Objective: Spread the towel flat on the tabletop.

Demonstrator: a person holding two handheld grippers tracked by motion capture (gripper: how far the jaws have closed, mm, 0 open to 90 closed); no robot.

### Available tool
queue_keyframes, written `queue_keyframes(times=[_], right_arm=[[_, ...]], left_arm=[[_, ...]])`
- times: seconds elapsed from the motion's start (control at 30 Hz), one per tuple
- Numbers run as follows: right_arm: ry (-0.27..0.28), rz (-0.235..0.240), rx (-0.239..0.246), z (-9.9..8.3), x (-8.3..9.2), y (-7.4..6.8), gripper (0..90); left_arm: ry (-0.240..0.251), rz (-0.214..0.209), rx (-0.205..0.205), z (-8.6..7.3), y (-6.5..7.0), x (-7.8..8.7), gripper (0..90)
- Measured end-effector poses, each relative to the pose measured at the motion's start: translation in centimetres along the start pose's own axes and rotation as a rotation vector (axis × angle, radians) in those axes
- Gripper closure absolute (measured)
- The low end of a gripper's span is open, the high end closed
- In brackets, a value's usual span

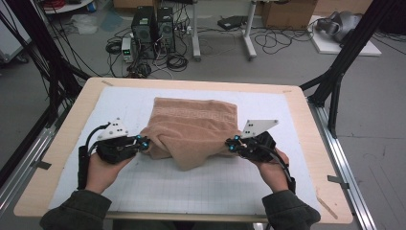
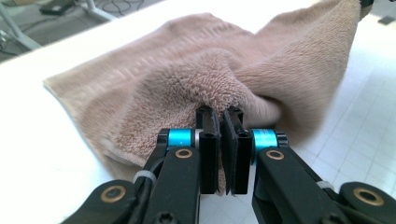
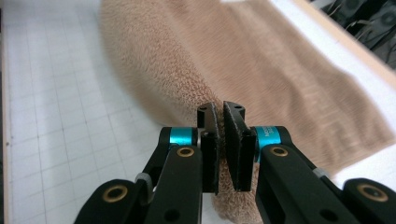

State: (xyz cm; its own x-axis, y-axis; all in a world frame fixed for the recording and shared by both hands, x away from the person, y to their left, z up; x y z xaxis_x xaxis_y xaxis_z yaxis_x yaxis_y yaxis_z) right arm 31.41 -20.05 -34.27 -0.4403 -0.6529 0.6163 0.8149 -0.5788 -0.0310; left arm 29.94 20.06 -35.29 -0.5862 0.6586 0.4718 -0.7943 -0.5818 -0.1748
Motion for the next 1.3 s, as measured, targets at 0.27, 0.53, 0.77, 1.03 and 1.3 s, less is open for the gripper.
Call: queue_keyframes(times=[0.27,0.53,0.77,1.03,1.3], right_arm=[[-0.03,-0.035,-0.069,0.5,-1.5,2.7,85.0],[-0.183,-0.081,-0.221,-1.0,-7.3,7.2,84.5],[-0.176,-0.074,-0.251,-1.8,-8.2,7.8,74.7],[-0.051,-0.054,-0.207,-1.7,-2.8,5.9,67.6],[-0.067,-0.015,-0.115,-3.0,-2.0,2.6,69.1]], left_arm=[[-0.108,0.044,0.03,-1.1,-2.3,-2.8,85.5],[-0.203,0.063,0.157,-3.4,-4.8,-9.4,85.3],[-0.216,0.046,0.186,-3.9,-5.1,-9.9,75.0],[-0.155,0.061,0.11,-2.9,-4.3,-4.8,65.5],[-0.156,-0.028,0.09,-4.1,-2.6,-4.4,70.4]])
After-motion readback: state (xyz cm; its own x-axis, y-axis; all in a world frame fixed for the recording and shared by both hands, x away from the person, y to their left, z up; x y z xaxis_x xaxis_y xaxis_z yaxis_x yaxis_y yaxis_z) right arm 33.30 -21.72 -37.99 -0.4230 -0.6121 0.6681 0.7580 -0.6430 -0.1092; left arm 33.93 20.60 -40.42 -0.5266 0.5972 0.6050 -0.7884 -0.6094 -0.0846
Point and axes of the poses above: each handheld gripper's, and its own axes: x roughly backward along the jaws, z roughly out of its top, y roughly to its right, the point moved 1 cm from there along -x, roughly forward along the jaws, and after that the axes turned 12 degrees about -x, right-handed, at the moved point
